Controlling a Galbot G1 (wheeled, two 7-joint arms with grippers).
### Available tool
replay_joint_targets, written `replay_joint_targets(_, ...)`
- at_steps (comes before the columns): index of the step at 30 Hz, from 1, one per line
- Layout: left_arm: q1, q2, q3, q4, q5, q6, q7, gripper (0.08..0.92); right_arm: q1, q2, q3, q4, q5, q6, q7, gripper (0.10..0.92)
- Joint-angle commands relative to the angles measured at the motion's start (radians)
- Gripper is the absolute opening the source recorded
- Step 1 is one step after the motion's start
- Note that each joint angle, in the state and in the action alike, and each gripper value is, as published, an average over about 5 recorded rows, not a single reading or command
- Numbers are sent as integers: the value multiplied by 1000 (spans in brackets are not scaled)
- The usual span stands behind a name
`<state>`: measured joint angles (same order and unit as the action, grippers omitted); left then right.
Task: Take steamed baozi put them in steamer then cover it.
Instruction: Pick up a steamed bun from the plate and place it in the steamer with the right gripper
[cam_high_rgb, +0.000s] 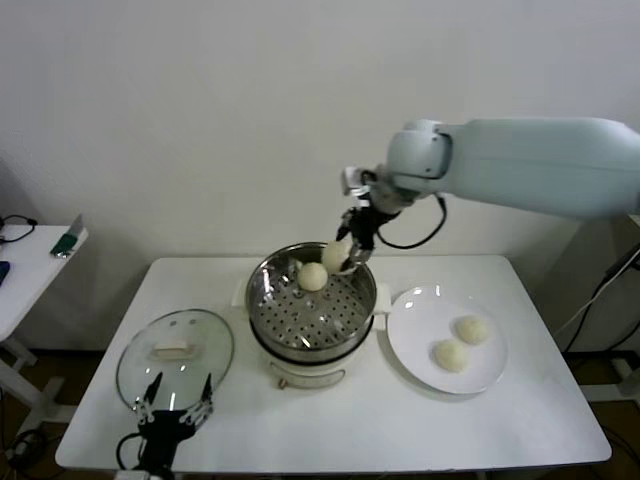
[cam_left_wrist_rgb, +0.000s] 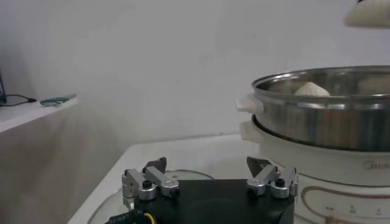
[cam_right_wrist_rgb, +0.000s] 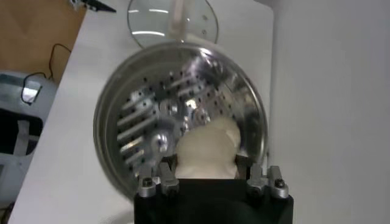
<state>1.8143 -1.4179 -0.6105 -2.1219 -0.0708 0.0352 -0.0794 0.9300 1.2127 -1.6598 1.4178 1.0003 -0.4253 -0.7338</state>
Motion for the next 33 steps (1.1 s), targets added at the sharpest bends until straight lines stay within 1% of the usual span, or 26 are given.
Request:
replay_joint_targets(1,0,0,-2,-3,-2,1,-1,823,-126,191,20,-52,35,-53,87,653)
replay_joint_targets(7,-3,-2,1,-2,-1,-1,-1,823,-231,214,26,-128,-11,-69,139,653)
replay_joint_targets(13,4,-1,-1,1,-1,-9,-6,823,-304,243,47,-230,-58,-69,156,653)
replay_joint_targets(18,6,-2,-1,2,-1,-12,-8,823,-320,256,46,-255,-60,-64,154,658)
replay_joint_targets(20,6,-3,0,0,-1,-12,-8,823,-322,260,47,-259,-61,-61,155,684)
replay_joint_targets(24,6,-6,1,-4,1,-11,-8,823,-313,254,54,-256,-75,-54,155,786)
replay_joint_targets(26,7,-7,2,-6,2,-11,-8,823,-286,233,55,-237,-83,-35,128,809)
replay_joint_targets(29,9,-9,4,-9,4,-10,-7,823,-195,171,34,-190,-123,28,37,821)
replay_joint_targets(33,7,-11,7,-11,6,-9,-7,823,-41,26,-25,-123,-161,123,-111,823)
